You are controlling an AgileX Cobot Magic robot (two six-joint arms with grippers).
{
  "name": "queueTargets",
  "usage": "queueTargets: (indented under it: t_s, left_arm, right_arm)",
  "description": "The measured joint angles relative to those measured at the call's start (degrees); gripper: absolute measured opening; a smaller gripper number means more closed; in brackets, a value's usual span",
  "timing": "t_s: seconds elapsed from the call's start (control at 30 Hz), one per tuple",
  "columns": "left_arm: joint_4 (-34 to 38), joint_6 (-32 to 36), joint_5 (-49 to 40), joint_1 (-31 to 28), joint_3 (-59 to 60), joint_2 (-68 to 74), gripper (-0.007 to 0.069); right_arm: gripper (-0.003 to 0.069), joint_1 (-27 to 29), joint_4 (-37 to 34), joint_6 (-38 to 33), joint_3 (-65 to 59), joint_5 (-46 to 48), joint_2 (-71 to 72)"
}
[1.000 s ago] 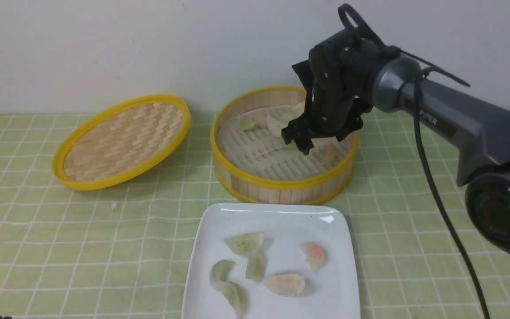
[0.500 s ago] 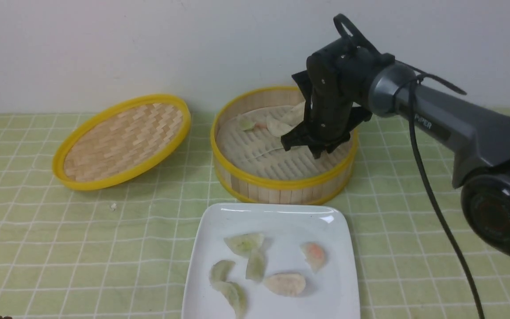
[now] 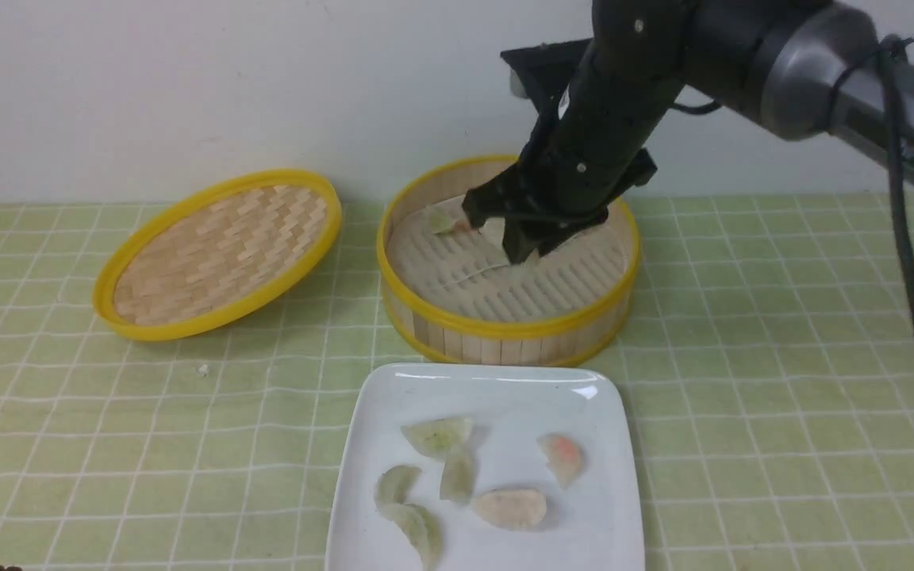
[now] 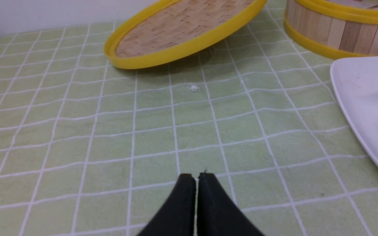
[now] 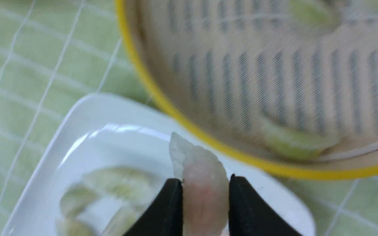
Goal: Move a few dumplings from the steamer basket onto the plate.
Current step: Use the right arm to put the dumpling into the plate, then use the right arm to grab a dumpling from inside the steamer
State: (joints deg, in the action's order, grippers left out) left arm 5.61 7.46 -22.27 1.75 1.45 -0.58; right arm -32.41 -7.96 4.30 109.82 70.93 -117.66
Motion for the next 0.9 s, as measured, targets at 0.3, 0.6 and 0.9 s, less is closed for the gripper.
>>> queueTargets:
  t_s: [0.3, 0.6, 0.9]
  left_arm:
    - [0.0, 0.0, 0.0, 0.0, 0.0, 0.0, -0.0006]
    - [0.0, 0.0, 0.0, 0.0, 0.0, 0.0, -0.0006]
    - [0.0, 0.0, 0.0, 0.0, 0.0, 0.0, -0.0006]
  right_arm:
    - [0.0163, -5.5, 0.2, -0.9, -8.5, 0.1, -2.9]
    - [0.0447, -5.5, 1.1, -1.0, -5.9, -0.1, -4.1]
    - [0.0598, -2.1, 12.8, 1.4, 9.2, -6.6, -7.7]
